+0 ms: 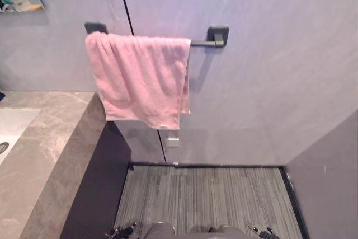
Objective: Organize washtable
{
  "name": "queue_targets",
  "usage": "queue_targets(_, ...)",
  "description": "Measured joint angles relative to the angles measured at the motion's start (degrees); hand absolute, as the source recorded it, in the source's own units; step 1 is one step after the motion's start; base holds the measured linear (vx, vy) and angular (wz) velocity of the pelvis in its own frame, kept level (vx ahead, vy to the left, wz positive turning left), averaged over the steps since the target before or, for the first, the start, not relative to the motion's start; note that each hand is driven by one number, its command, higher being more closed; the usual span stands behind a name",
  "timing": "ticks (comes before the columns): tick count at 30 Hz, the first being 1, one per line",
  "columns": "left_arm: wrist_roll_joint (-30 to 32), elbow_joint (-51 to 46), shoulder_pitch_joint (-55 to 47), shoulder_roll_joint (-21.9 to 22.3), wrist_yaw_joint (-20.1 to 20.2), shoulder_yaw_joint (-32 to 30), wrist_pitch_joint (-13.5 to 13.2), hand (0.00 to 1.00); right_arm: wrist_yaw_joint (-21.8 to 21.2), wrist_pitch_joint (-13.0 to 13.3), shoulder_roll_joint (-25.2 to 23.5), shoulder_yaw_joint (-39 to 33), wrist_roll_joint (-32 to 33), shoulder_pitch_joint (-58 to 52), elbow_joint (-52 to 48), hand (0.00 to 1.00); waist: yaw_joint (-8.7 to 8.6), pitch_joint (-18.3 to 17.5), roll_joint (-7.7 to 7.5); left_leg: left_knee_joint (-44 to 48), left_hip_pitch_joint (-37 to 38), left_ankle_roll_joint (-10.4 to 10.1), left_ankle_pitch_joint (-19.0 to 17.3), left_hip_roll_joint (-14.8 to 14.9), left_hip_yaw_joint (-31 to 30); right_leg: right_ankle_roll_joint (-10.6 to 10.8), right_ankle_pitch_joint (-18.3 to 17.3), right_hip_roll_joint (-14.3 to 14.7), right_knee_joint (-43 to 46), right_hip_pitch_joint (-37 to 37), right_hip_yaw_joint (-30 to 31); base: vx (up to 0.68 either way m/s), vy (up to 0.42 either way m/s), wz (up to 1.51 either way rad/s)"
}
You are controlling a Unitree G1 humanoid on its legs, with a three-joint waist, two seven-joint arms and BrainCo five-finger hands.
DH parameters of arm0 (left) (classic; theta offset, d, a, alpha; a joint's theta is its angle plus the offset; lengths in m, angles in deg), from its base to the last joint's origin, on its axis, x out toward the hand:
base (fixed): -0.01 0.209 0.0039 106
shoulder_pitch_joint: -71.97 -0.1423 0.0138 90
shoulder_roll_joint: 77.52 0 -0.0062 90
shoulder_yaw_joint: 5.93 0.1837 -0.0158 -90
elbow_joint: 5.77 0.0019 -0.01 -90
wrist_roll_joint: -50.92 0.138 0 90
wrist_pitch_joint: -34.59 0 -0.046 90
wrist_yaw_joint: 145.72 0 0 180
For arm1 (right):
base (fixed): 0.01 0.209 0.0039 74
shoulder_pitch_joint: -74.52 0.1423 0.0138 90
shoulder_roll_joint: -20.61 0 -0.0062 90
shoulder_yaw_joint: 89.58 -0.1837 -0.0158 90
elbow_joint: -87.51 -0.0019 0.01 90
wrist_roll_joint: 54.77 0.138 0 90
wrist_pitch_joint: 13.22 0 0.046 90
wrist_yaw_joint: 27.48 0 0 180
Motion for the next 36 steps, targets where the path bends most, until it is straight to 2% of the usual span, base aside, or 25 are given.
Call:
queue_targets(1, -0.29, 0.01, 0.12, 0.00, -0.37, 0.18, -0.20, 0.00, 0.30, 0.01, -0.27, -0.04, 0.00, 0.32, -0.22, 0.00, -0.08, 0.05, -0.10, -2.58, -0.25, 0.45, -0.27, 1.45, 2.44, 0.01, 0.00, -0.37, -0.78, 1.06, -0.71, 0.14, -0.052, 0.60)
queue_targets(2, -0.77, -0.18, 0.70, -0.02, -0.53, 0.71, -0.34, 0.00, 0.49, 0.03, -0.72, -0.14, 0.01, 0.46, -1.12, 0.00, -0.14, -0.02, -0.09, -8.98, -0.50, 0.48, -0.22, 3.40, 6.07, 0.10, -0.01, -0.92, -1.86, 2.30, -1.99, 0.13, 0.022, 0.54)
queue_targets(3, -1.26, -0.47, 0.98, -0.04, -0.60, 2.02, -0.39, 0.00, 0.51, 0.20, -0.75, -0.34, 0.13, 0.53, -2.10, 0.00, -0.05, -0.39, 0.47, -17.32, -0.49, 0.27, 2.86, 3.86, 7.68, 0.79, -0.23, -1.05, -2.28, 2.19, -2.82, 0.13, 0.051, 0.52)
queue_targets(4, -1.37, -0.60, 1.18, -0.12, -0.60, 2.57, -0.53, 0.00, 0.51, 0.38, -0.58, -0.58, 0.14, 0.68, -2.40, 0.00, -0.15, -0.62, 1.02, -21.51, -0.62, -0.13, 5.42, 3.95, 7.38, 1.38, -0.55, -0.80, -2.37, 1.95, -3.25, 0.13, 0.132, 0.38)
queue_targets(5, -1.36, -0.88, 1.65, -0.78, -0.64, 3.37, -0.82, 0.00, 0.66, 0.25, -1.65, -1.39, 0.24, 1.26, -2.03, 0.00, -0.16, -1.01, 0.20, -25.08, 0.76, -0.61, 5.67, 2.76, 7.27, 2.14, -0.81, -2.07, -2.57, 1.88, -3.14, 0.13, 0.142, 0.26)
queue_targets(7, -1.01, -3.46, 1.30, -2.22, -0.87, 6.21, -0.89, 0.00, 0.59, 0.26, -3.42, -2.00, 0.23, 1.05, -2.07, 0.00, -0.15, -1.83, -1.71, -29.28, 2.18, -0.16, 7.29, 0.49, 7.67, 3.28, -0.11, -3.58, -4.55, 2.21, -3.06, 0.14, 0.128, 0.12)
queue_targets(9, -0.32, -8.84, 1.34, -4.57, -0.71, 11.38, -0.99, 0.00, 0.56, 0.24, -3.96, -2.19, 0.23, 0.81, -2.08, 0.00, -0.16, -2.12, -2.21, -30.53, 2.88, 0.15, 7.62, -0.71, 7.96, 4.10, 0.52, -4.34, -6.09, 3.41, -2.89, 0.16, 0.100, 0.01)
queue_targets(12, 0.63, -23.67, 1.39, -11.77, 0.94, 18.58, -1.98, 0.00, 0.33, 0.33, -3.64, -1.60, -0.07, -0.52, -3.20, 0.00, -0.20, -2.30, -2.27, -33.31, 6.00, 0.40, 7.98, -1.75, 9.36, 4.50, 1.46, -4.72, -8.66, 5.59, -1.04, 0.08, 0.065, -0.17)
queue_targets(13, 0.64, -26.46, 1.36, -13.14, 1.21, 19.21, -2.55, 0.00, 0.22, 0.37, -3.60, -1.27, -0.17, -0.77, -3.57, 0.00, -0.22, -2.36, -2.20, -33.98, 6.36, 0.43, 8.20, -1.78, 9.71, 4.50, 1.51, -4.73, -8.79, 5.54, -0.72, 0.05, 0.033, -0.29)
queue_targets(14, 0.62, -32.13, 1.35, -16.29, 2.30, 20.47, -4.03, 0.00, 0.09, 0.59, -3.25, 0.20, -0.31, -1.46, -3.84, 0.00, -0.36, -2.76, -1.82, -35.94, 7.10, 0.42, 9.00, -1.98, 10.35, 4.23, 2.04, -4.52, -9.51, 5.24, 0.05, 0.03, 0.010, -0.21)
queue_targets(16, 0.60, -36.07, 1.56, -18.27, 3.33, 21.04, -5.25, 0.00, -0.61, 0.74, -2.87, 0.83, -0.62, -2.31, -3.81, 0.00, -0.92, -3.78, -1.73, -38.06, 7.44, 0.40, 10.19, -2.00, 10.36, 4.03, 2.87, -4.26, -10.54, 5.00, 0.15, 0.02, -0.002, -0.07)
queue_targets(18, 0.48, -40.02, 1.48, -19.41, 3.94, 22.92, -6.19, 0.00, -1.59, 0.96, -1.81, 1.35, -0.92, -2.73, -3.80, 0.00, -1.97, -3.94, -0.22, -41.63, 9.07, 0.46, 11.97, -2.23, 10.39, 3.68, 3.51, -4.07, -11.13, 5.08, 0.38, 0.00, -0.008, -0.03)
queue_targets(20, 0.15, -43.27, 1.43, -20.02, 5.24, 25.55, -6.37, 0.00, -2.20, 0.94, -0.31, 2.31, -2.16, -2.91, -3.68, 0.00, -2.76, -4.31, 0.46, -43.64, 10.04, 0.38, 12.86, -2.13, 10.39, 3.18, 3.94, -3.74, -11.60, 5.26, 0.61, -0.02, -0.017, -0.06)
queue_targets(27, -2.24, -49.22, 1.44, -24.15, 8.45, 27.71, -7.40, 0.00, -2.55, 0.84, 0.32, 2.27, -3.83, -4.49, -3.43, 0.00, -3.40, -4.49, -0.03, -47.59, 11.97, 0.32, 15.00, -2.01, 10.79, 3.10, 4.46, -3.21, -11.92, 5.01, 1.73, -0.05, -0.013, -0.07)
queue_targets(31, -2.24, -50.39, 1.42, -25.26, 8.31, 27.68, -7.73, 0.00, -3.42, 0.70, 1.04, 2.05, -4.67, -4.93, -1.70, 0.00, -3.54, -4.43, -0.05, -50.22, 12.87, 0.66, 16.67, -2.71, 10.43, 3.39, 4.68, -3.47, -12.81, 4.91, 2.33, -0.07, 0.011, 0.01)
queue_targets(36, -1.90, -54.67, 1.15, -25.25, 6.73, 27.34, -8.30, 0.00, -3.49, 0.66, 1.04, 2.07, -4.92, -4.88, -1.52, 0.00, -3.51, -4.31, -0.33, -50.24, 12.94, 0.62, 16.70, -2.78, 10.35, 3.44, 4.71, -3.45, -13.64, 5.09, 2.54, -0.03, 0.001, 0.00)
